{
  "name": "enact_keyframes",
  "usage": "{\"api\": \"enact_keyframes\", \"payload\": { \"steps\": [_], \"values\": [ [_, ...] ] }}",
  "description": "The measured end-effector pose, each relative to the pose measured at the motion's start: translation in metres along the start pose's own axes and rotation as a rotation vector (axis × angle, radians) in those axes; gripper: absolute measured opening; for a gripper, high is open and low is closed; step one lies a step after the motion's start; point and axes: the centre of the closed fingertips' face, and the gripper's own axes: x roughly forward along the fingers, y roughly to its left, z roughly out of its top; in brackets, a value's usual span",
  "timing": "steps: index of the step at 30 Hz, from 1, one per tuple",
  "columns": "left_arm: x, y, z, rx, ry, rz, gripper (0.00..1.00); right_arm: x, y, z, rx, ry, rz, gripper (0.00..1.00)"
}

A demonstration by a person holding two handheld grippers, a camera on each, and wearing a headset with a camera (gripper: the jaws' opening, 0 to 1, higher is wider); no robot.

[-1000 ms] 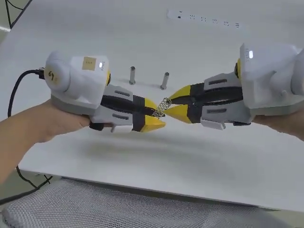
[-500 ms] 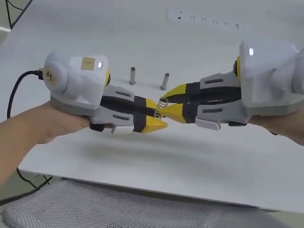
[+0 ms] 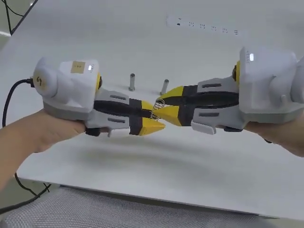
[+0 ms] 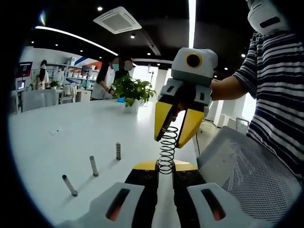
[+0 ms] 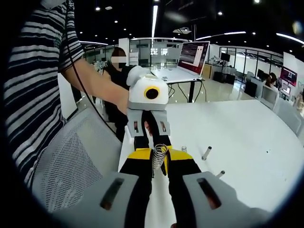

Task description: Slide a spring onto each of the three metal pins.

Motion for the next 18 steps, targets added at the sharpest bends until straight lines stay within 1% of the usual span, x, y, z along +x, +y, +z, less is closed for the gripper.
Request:
{"api": "enact_keyframes", "payload": {
  "steps": [3,9,11,13,18],
  "values": [
    [0.0000,0.0003,-0.0012,0.007,0.011,-0.003,0.08,0.0028,0.0011,0.0002,-0.019,0.008,0.003,0.13],
    [-0.0015,0.0024,0.0009,-0.005,0.001,0.006,0.08,0.0022,0.0015,0.0023,-0.067,0.014,-0.017,0.12],
    [-0.0015,0.0026,0.0007,-0.007,0.000,0.006,0.08,0.0024,0.0029,0.0023,-0.105,0.024,-0.026,0.12],
    [-0.0010,0.0029,0.0005,-0.009,0.001,0.005,0.08,0.0028,0.0041,0.0022,-0.121,0.029,-0.029,0.12],
    [0.0005,0.0067,0.0038,0.013,-0.008,0.025,0.08,0.0006,-0.0019,0.0024,-0.117,0.020,-0.050,0.12]
  ]
}}
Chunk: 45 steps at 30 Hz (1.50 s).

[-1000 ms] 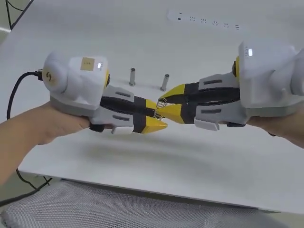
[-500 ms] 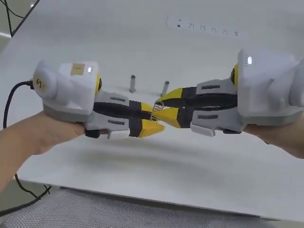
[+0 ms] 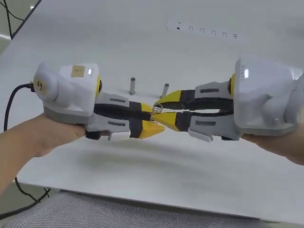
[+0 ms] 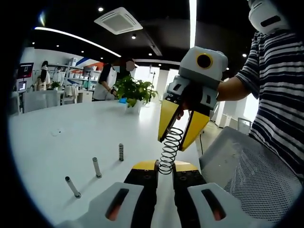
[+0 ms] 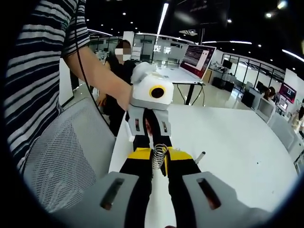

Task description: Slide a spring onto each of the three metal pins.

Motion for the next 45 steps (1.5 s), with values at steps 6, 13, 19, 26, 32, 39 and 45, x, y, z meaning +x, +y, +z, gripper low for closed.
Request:
{"api": "enact_keyframes", "payload": {
  "steps": [6,13,19,26,32,39,45],
  "values": [
    [0.001,0.004,0.006,0.011,-0.016,0.010,0.10,-0.003,-0.007,0.001,0.020,-0.010,-0.023,0.12],
    [0.004,0.008,0.005,0.021,-0.010,0.033,0.15,-0.004,-0.013,0.000,0.029,-0.010,-0.047,0.12],
    [0.000,0.019,-0.001,0.015,0.007,0.085,0.20,-0.002,-0.018,-0.006,0.038,0.004,-0.068,0.12],
    [-0.016,0.031,-0.010,0.006,0.020,0.153,0.27,0.000,-0.023,-0.015,0.057,0.014,-0.099,0.12],
    [-0.040,0.044,-0.019,0.000,0.023,0.230,0.35,0.004,-0.028,-0.024,0.074,0.032,-0.122,0.12],
    [-0.077,0.058,-0.026,-0.008,0.022,0.311,0.46,0.004,-0.036,-0.033,0.106,0.057,-0.181,0.12],
    [-0.103,0.076,-0.034,-0.030,0.023,0.401,0.60,0.002,-0.043,-0.045,0.136,0.066,-0.244,0.12]
  ]
}}
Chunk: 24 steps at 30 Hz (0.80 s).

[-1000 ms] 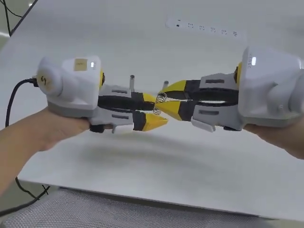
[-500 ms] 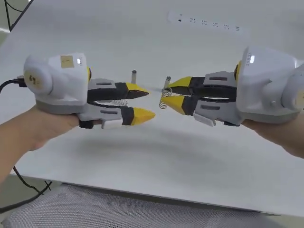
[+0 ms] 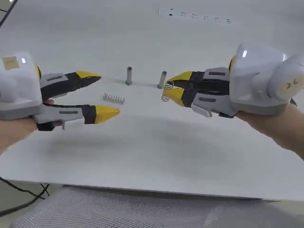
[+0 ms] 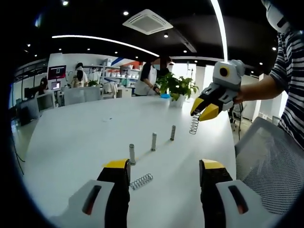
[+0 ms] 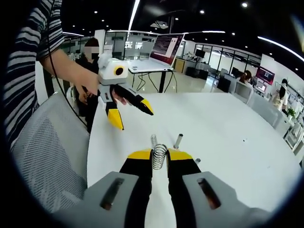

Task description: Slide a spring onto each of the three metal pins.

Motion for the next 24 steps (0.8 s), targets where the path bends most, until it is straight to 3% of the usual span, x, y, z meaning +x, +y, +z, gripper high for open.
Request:
{"api": "enact_keyframes", "payload": {
  "steps": [4,13,17,21,24],
  "values": [
    [-0.005,0.008,0.005,-0.016,-0.025,0.030,0.68,-0.002,-0.007,-0.006,0.017,0.000,-0.042,0.12],
    [-0.005,0.008,-0.004,-0.034,0.005,0.054,0.80,-0.004,-0.022,-0.010,0.041,-0.042,-0.071,0.12],
    [-0.005,0.013,-0.002,-0.066,-0.018,0.108,0.90,0.001,-0.029,-0.014,0.050,-0.047,-0.082,0.12],
    [-0.007,0.015,-0.012,-0.055,0.023,0.104,0.95,0.006,-0.035,-0.013,0.057,-0.063,-0.098,0.13],
    [-0.009,0.014,-0.015,-0.060,0.029,0.095,0.97,0.011,-0.038,-0.014,0.046,-0.053,-0.101,0.13]
  ]
}}
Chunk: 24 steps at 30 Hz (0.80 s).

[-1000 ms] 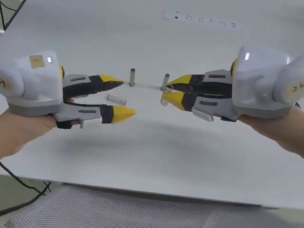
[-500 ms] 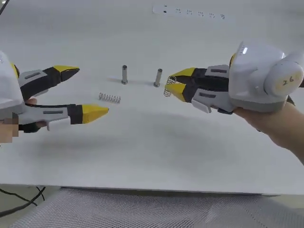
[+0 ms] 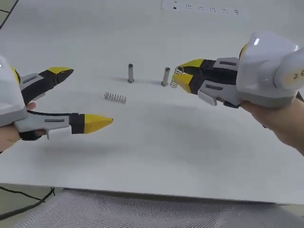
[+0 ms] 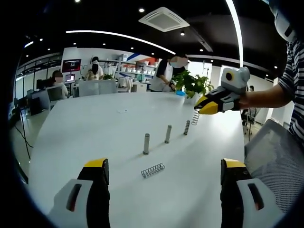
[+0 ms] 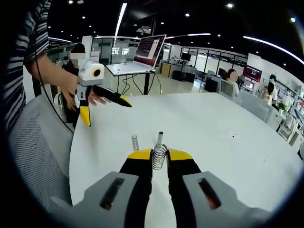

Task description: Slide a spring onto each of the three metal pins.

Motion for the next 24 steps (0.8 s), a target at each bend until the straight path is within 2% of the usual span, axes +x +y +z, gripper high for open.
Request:
{"api": "enact_keyframes", "payload": {
  "steps": [6,11,16,24],
  "values": [
    [0.000,0.003,0.002,-0.006,-0.015,0.000,0.97,0.006,-0.010,0.000,0.020,-0.003,-0.033,0.13],
    [0.000,0.005,0.006,-0.011,-0.030,0.001,0.97,0.011,-0.027,0.007,0.063,-0.017,-0.072,0.13],
    [-0.004,0.004,0.003,-0.011,-0.027,0.000,0.97,0.021,-0.043,0.009,0.097,-0.014,-0.104,0.13],
    [-0.008,0.006,0.003,-0.019,-0.034,0.007,0.97,0.034,-0.052,0.011,0.115,-0.004,-0.116,0.13]
  ]
}}
